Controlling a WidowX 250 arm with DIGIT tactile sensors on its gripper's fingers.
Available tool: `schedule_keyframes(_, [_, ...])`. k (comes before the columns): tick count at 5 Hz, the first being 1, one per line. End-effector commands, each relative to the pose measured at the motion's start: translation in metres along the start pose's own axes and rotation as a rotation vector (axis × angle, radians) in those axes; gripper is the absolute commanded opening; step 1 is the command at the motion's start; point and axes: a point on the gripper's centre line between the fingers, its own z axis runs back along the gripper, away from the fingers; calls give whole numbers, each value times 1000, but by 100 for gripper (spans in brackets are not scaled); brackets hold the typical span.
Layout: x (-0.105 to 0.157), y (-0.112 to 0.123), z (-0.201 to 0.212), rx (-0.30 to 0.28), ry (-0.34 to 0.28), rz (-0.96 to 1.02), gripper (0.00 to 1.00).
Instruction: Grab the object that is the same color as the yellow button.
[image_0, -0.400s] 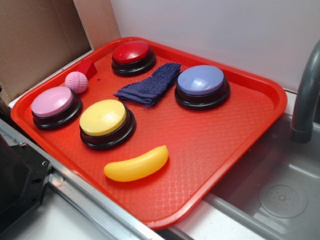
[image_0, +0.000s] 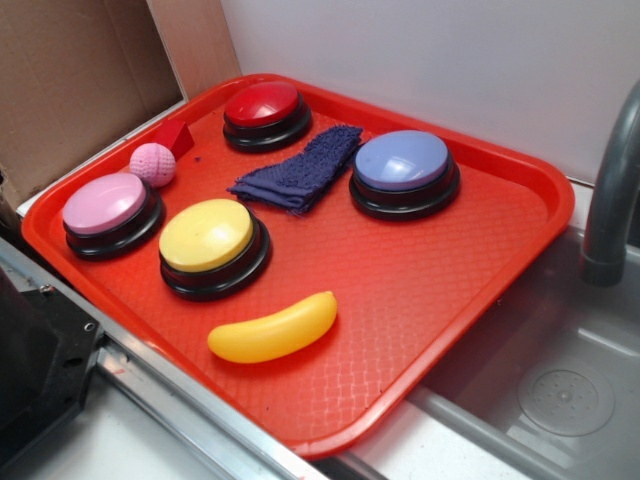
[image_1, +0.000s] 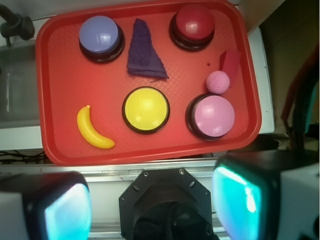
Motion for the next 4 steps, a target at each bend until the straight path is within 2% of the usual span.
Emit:
schedule_keyframes(1, [10,-50,18,10,-12,-118,100])
schedule_keyframes(2, [24,-64,-20,44,65,-188,100])
schedule_keyframes(3, [26,-55,-73,105,172,-212,100])
schedule_keyframes(4, [24,-32,-123,117,221,-225,100])
